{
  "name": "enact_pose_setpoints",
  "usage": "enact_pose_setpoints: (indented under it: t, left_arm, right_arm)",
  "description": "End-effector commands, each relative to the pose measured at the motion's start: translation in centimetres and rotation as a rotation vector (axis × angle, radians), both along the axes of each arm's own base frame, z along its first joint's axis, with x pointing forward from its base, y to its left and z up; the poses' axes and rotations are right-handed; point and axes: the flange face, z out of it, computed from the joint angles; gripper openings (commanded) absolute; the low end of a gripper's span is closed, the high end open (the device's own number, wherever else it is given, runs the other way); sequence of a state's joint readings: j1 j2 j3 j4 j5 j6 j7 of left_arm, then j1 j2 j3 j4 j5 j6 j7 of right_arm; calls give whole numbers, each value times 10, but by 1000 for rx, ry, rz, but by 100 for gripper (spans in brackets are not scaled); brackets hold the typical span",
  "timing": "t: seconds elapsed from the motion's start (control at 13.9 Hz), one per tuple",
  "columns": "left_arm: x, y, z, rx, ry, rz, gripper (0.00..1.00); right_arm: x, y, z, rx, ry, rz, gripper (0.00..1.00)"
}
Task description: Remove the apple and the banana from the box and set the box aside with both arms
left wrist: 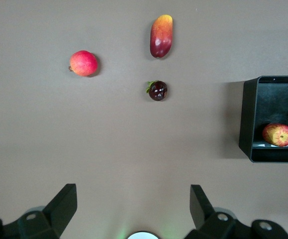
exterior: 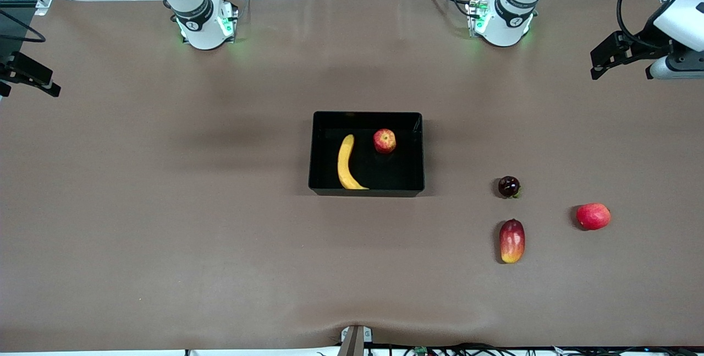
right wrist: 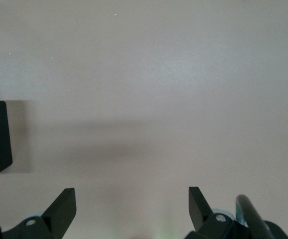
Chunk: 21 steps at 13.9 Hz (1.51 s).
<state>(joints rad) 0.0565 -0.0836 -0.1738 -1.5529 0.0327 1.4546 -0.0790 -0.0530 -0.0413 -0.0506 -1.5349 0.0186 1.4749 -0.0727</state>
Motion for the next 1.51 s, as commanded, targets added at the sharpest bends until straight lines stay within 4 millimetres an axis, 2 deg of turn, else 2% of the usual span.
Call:
enact_pose_setpoints:
  t: [0.0, 0.14, 0.36, 0.5, 0.65, 0.79, 0.93, 1.15, 1.22, 1.43]
  left_arm:
    - [-1, 0, 3, -22, 11, -13, 100]
    - [0, 3, 3, -18, 9, -8, 100]
    - [9, -6, 10, -7, -8, -24, 100]
    - [9, -34, 3, -7, 9, -61, 100]
    - [11, -74, -16, -17, 45, -108, 100]
    - [11, -127, -41, -18, 70, -69, 100]
    - [7, -172, -72, -20, 79, -73, 100]
    - [-6, -236, -123, -38, -4, -64, 100]
    - [-7, -256, -143, -28, -21, -85, 100]
    - [-4, -300, -201, -46, -1, -95, 100]
  right_arm:
    - [2, -1, 2, 0, 5, -16, 100]
    - [1, 0, 2, 0, 6, -15, 100]
    - [1, -2, 2, 1, 6, -19, 100]
    - [1, -2, 1, 1, 6, -18, 100]
    - [1, -2, 1, 1, 8, -19, 100]
    - [1, -2, 2, 1, 5, -18, 100]
    - [1, -2, 2, 1, 6, -18, 100]
    - [1, -2, 1, 1, 8, -18, 100]
    - [1, -2, 2, 1, 5, -18, 100]
    - [2, -2, 0, 1, 8, -18, 100]
